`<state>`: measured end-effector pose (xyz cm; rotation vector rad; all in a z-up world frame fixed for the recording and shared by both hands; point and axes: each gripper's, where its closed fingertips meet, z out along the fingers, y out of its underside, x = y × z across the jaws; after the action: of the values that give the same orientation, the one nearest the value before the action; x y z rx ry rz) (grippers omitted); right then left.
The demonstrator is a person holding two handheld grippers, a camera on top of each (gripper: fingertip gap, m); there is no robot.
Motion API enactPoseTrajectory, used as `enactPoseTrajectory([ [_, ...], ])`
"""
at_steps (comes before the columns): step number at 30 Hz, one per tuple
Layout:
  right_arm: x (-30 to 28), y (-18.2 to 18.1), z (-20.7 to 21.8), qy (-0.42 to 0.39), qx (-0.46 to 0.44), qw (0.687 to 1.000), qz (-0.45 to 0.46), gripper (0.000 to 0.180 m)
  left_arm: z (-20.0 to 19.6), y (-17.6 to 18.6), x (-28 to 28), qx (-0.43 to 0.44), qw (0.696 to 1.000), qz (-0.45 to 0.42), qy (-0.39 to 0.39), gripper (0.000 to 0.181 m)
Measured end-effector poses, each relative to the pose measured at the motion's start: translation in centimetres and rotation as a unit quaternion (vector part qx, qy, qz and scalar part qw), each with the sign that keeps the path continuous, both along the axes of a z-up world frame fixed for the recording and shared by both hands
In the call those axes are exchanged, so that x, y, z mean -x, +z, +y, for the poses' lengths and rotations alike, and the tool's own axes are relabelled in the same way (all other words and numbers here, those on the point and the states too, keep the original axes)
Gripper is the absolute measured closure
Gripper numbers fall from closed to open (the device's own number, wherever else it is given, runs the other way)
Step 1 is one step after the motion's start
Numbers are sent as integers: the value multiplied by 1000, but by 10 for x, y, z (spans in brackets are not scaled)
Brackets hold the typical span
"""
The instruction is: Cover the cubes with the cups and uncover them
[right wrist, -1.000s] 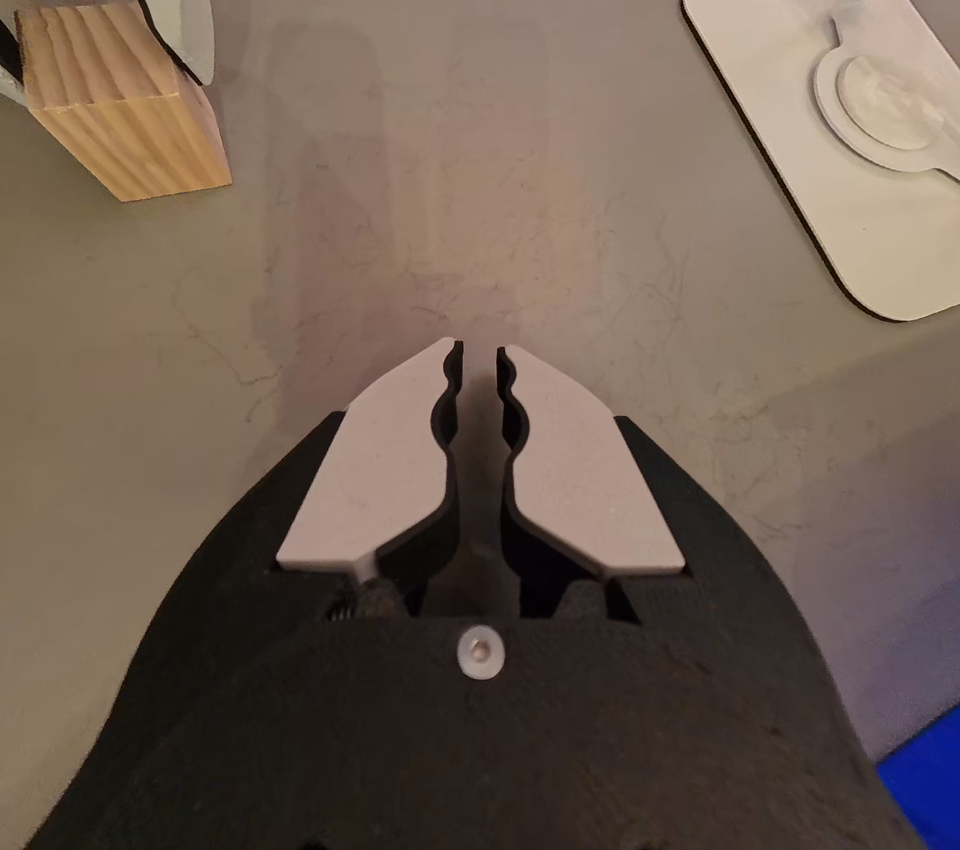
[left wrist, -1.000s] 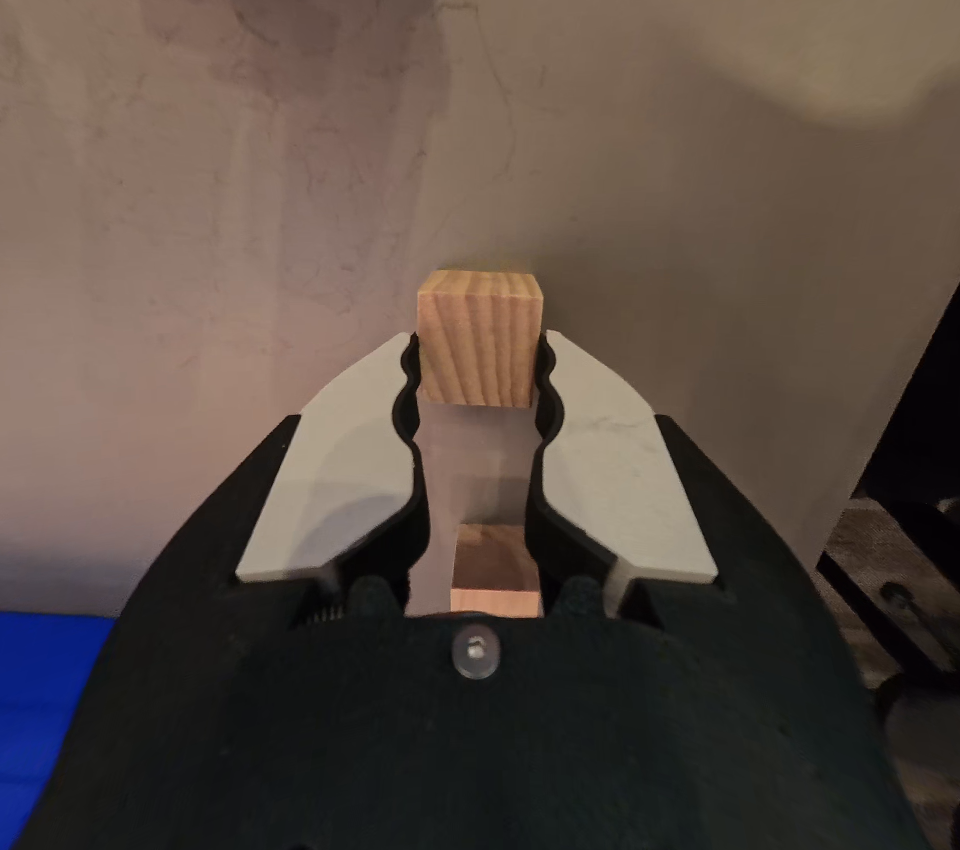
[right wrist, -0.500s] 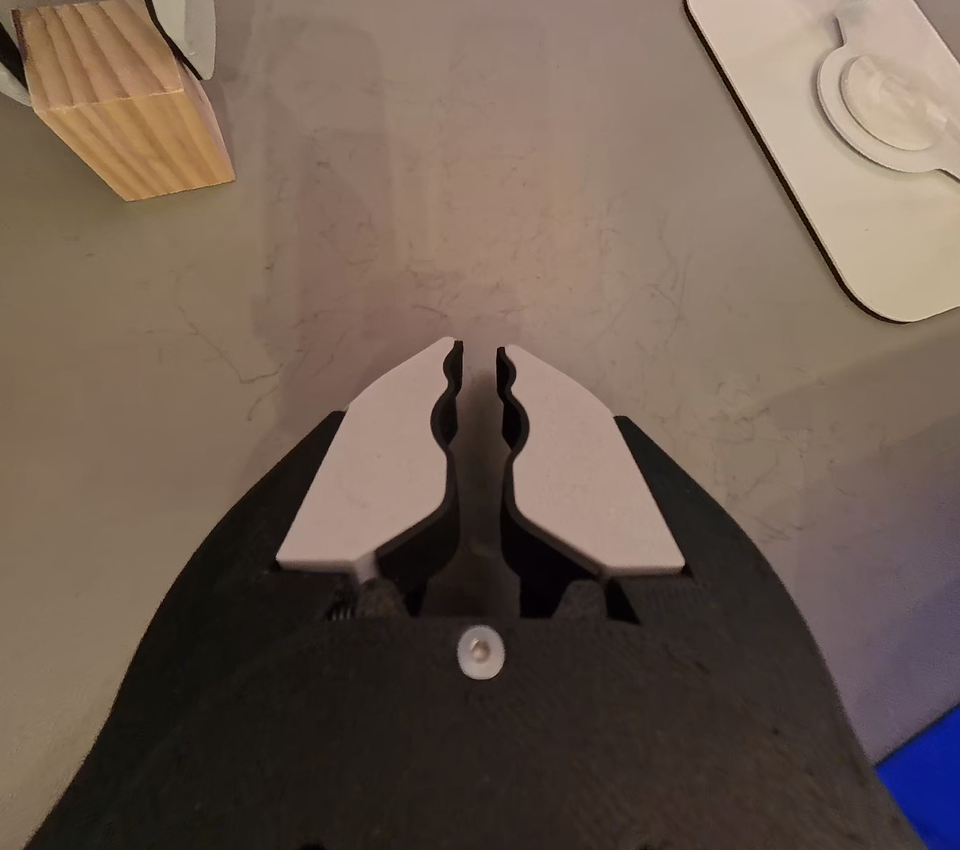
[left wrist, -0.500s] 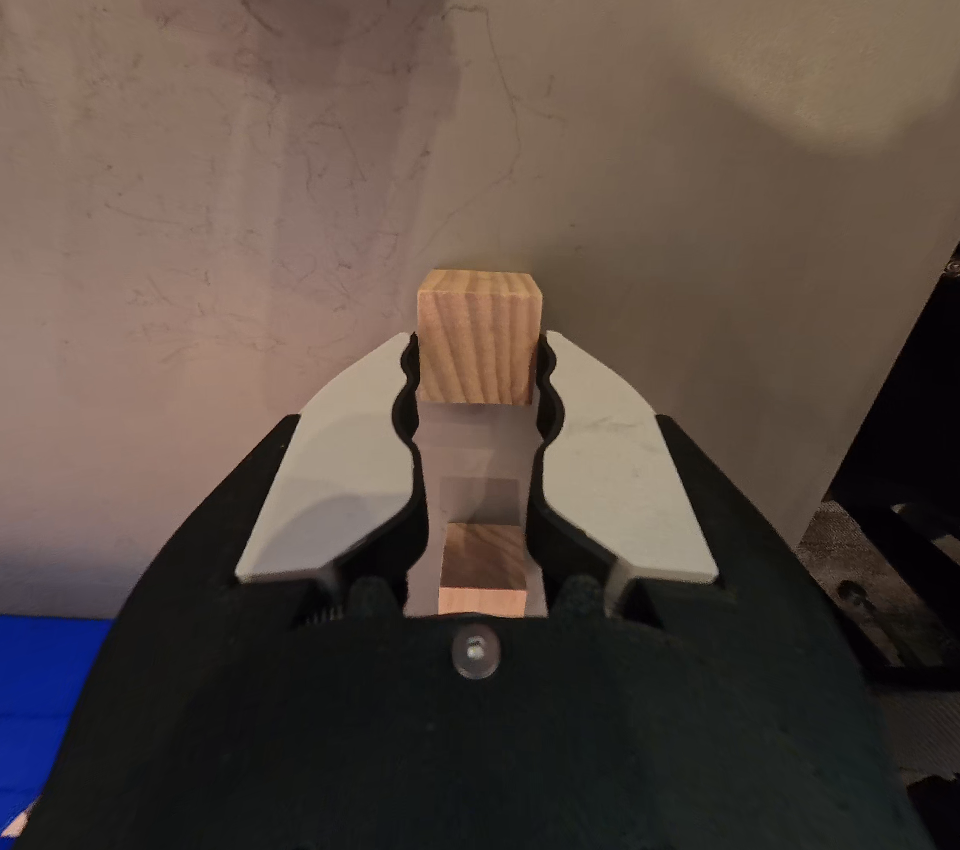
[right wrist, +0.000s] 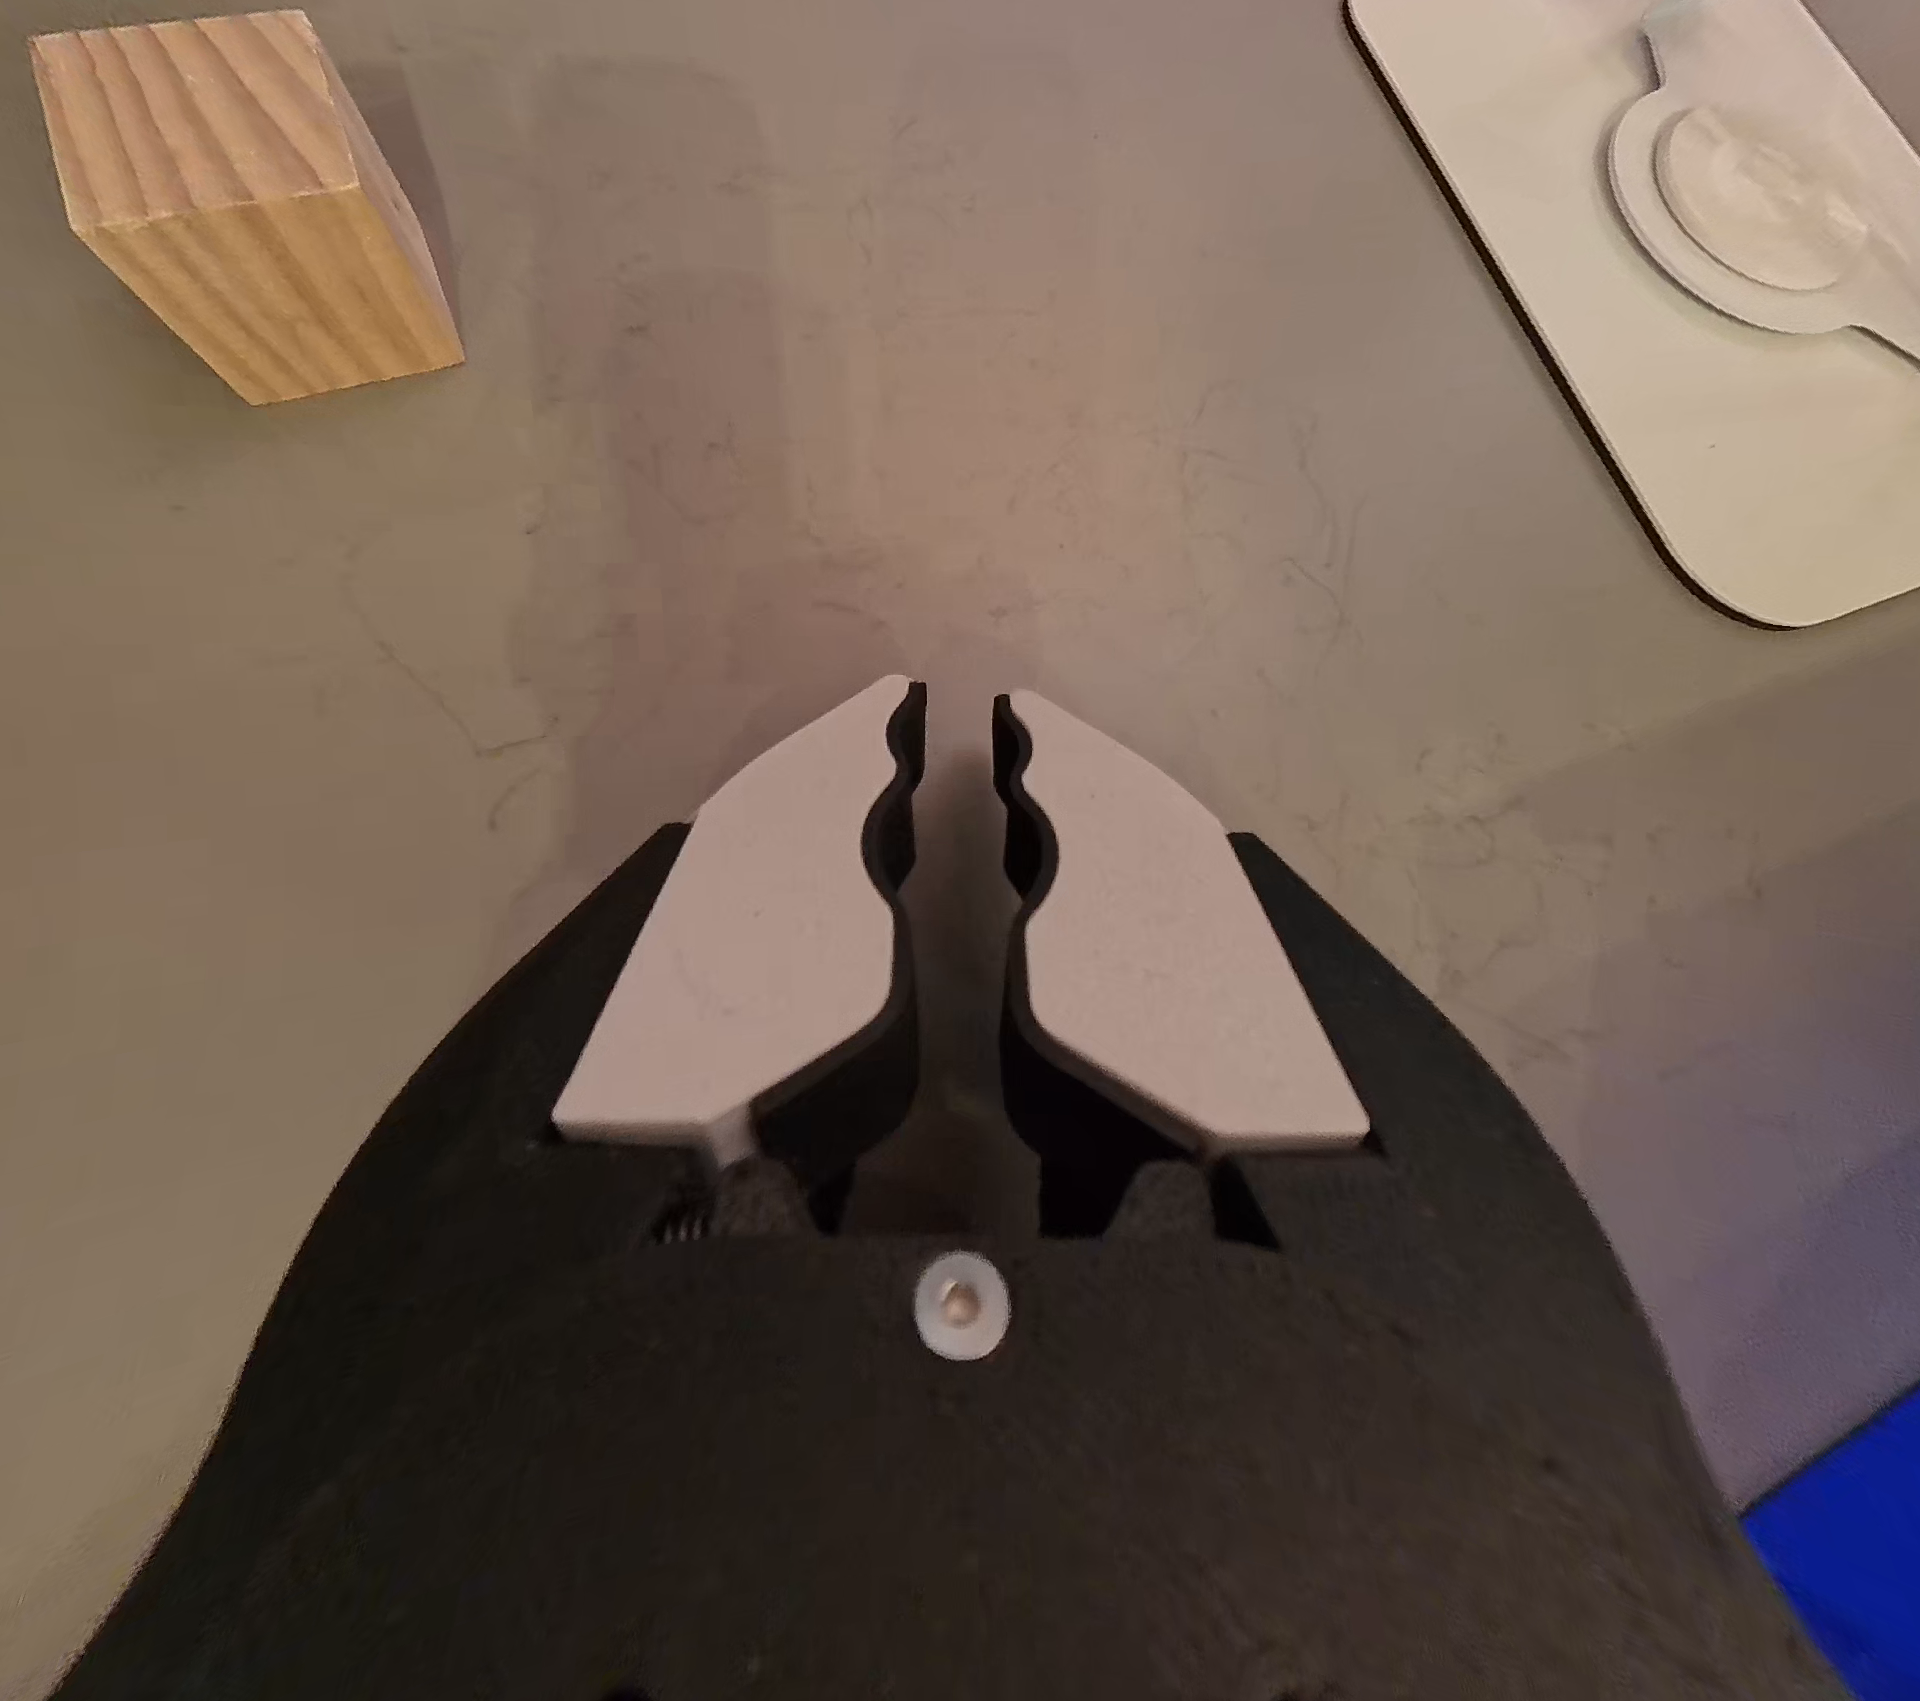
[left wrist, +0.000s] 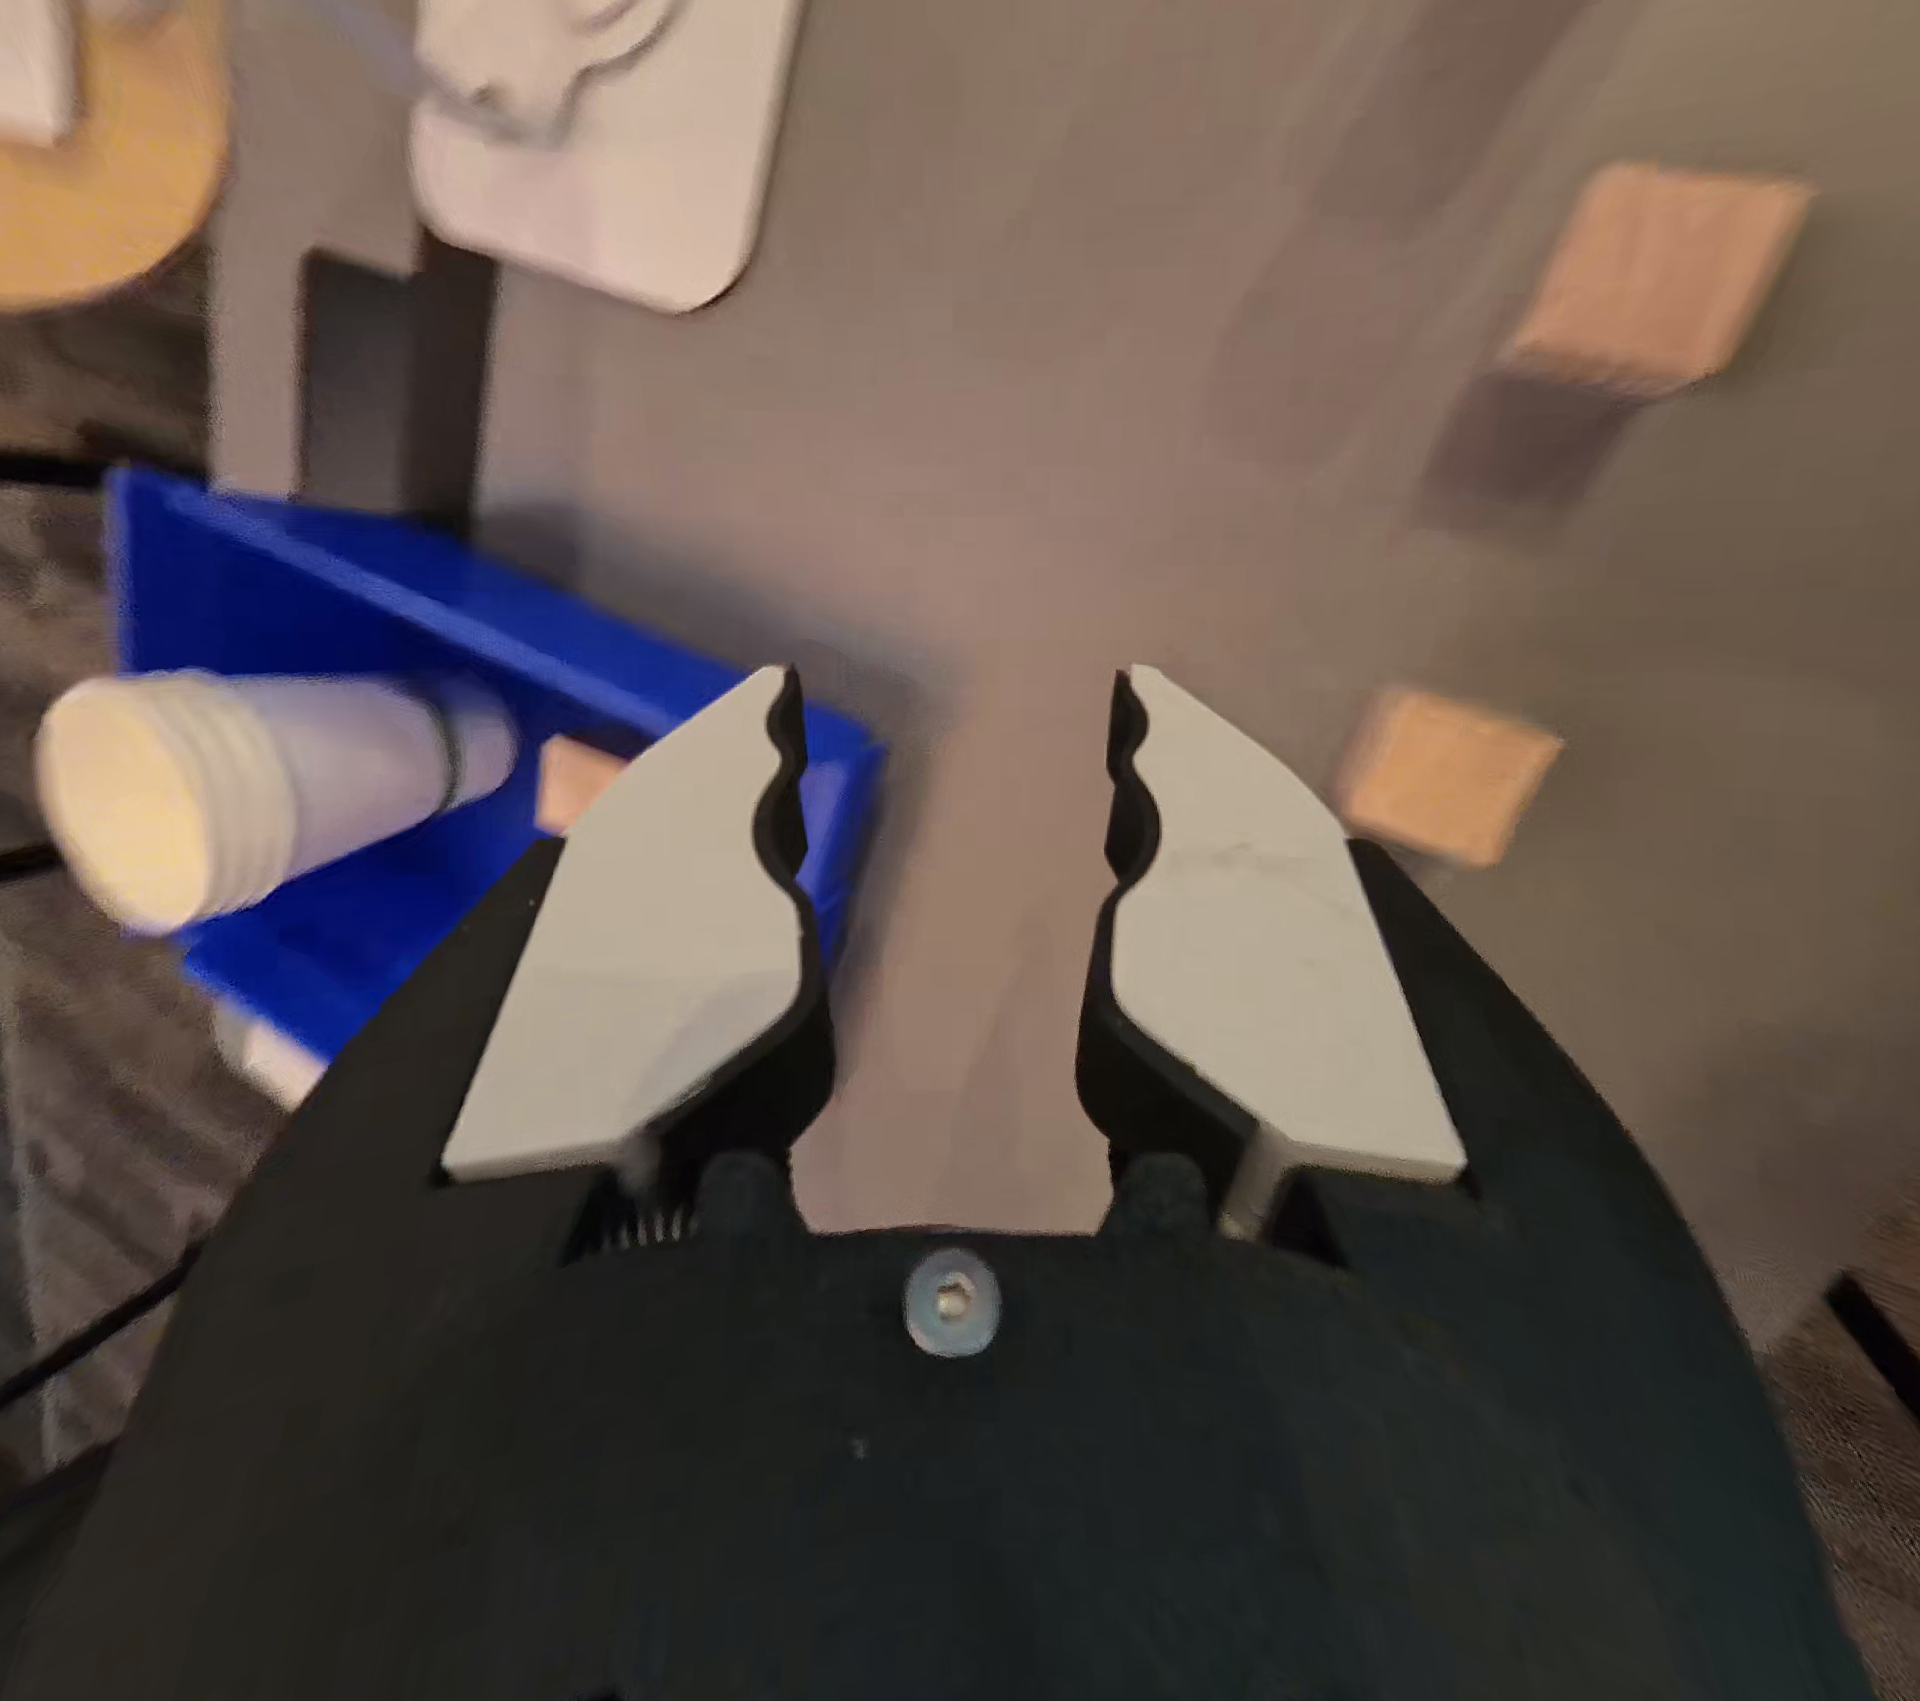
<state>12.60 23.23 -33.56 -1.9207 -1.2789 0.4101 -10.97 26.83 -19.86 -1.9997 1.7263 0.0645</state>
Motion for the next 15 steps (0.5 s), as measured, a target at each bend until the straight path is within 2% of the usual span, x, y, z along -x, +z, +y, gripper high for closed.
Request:
enactPoseTrajectory([
  [3,0,0,0,0,-4,1000,0,168,43,8,46,-37,999,22,21,127],
  [7,-3,1,3,-5,-10,1000,-1,168,91,-5,96,-52,994,84,40,125],
  [15,-4,1,4,-3,-8,1000,-1,169,149,-70,146,-1,978,211,1,116],
])
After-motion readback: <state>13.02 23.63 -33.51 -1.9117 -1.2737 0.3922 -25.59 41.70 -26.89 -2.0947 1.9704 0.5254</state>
